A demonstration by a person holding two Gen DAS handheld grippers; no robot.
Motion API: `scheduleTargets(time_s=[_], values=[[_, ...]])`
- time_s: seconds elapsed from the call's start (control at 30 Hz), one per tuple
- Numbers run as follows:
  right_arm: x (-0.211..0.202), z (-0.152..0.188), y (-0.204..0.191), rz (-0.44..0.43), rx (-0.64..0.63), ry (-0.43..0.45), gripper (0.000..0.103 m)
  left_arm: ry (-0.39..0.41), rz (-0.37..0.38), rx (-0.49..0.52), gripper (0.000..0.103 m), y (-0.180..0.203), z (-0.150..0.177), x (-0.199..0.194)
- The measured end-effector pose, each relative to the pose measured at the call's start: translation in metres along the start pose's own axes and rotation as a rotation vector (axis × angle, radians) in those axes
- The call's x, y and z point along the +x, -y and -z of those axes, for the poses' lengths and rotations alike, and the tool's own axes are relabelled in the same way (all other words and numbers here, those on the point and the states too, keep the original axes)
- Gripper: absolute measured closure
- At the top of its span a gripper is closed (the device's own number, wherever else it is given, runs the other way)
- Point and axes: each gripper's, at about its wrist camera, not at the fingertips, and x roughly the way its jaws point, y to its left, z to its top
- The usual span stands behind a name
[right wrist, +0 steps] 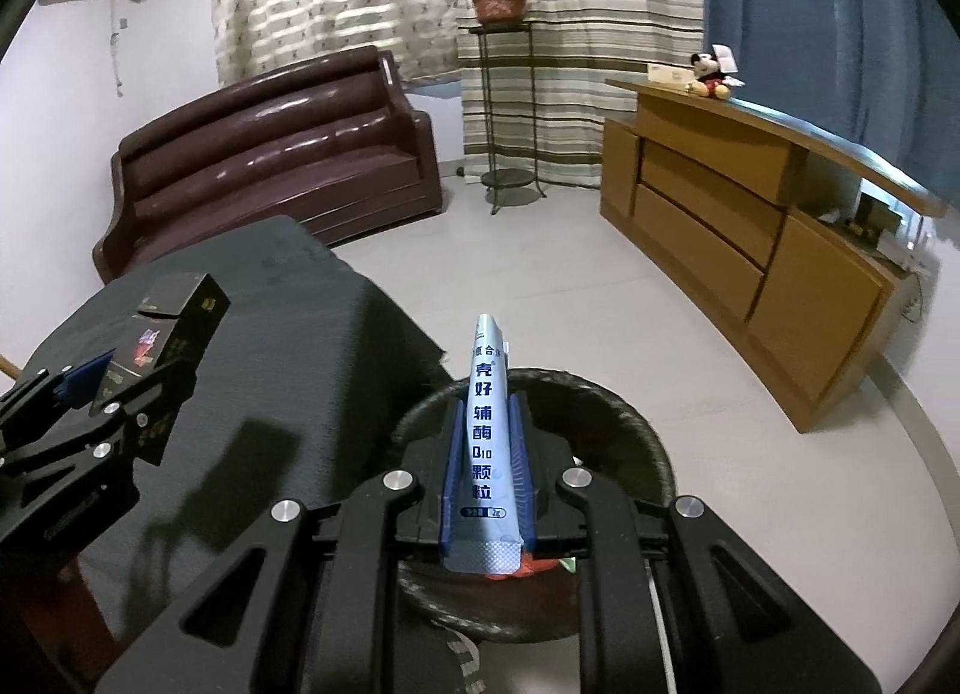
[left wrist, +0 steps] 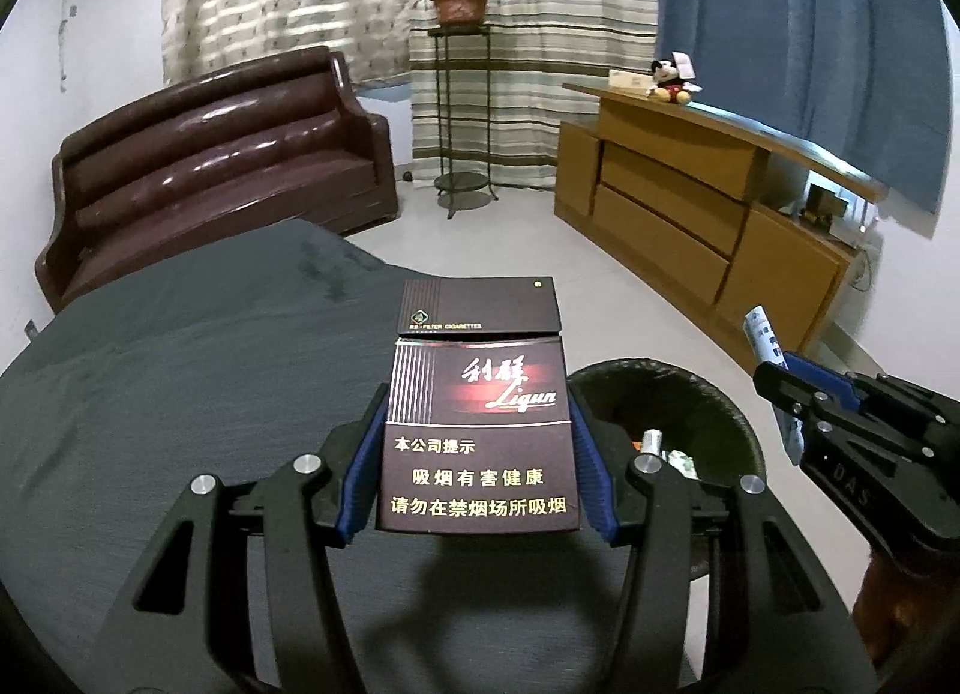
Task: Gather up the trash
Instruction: 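Carry the cigarette box and white-blue tube over the bin with both tools, then open both tools to drop the box and tube into the bin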
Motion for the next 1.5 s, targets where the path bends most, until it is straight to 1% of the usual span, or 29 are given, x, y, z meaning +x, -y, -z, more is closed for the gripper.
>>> scheduleTargets(time_s=[0.3, 0.43, 0.57, 0.77, 0.97, 1.27, 1.43, 1.5], values=[[-0.004, 0.007, 0.024, 0.038, 0.037, -0.005, 0.087, 0.002, 0.028, 0.051, 0.05, 0.028, 0.007, 0.005], [-0.003, 0.007, 0.027, 0.037, 0.052, 0.0, 0.087, 0.006, 0.033, 0.069, 0.05, 0.038, 0.008, 0.009], [-0.003, 0.005, 0.027, 0.035, 0.054, 0.016, 0.087, 0.019, 0.021, 0.085, 0.05, 0.046, 0.007, 0.016], [0.002, 0.003, 0.026, 0.038, 0.054, 0.031, 0.087, 0.01, 0.015, 0.098, 0.049, 0.055, 0.004, 0.029], [0.011, 0.004, 0.027, 0.037, 0.061, 0.022, 0.087, -0.017, 0.013, 0.115, 0.049, 0.06, 0.002, 0.044], [0.027, 0.001, 0.034, 0.04, 0.083, 0.004, 0.086, -0.057, 0.01, 0.109, 0.049, 0.067, -0.006, 0.066], [0.034, 0.002, 0.037, 0.042, 0.094, -0.002, 0.086, -0.09, 0.013, 0.109, 0.049, 0.066, -0.005, 0.075], [0.036, 0.002, 0.038, 0.039, 0.097, -0.006, 0.084, -0.098, 0.014, 0.112, 0.049, 0.066, -0.005, 0.078]])
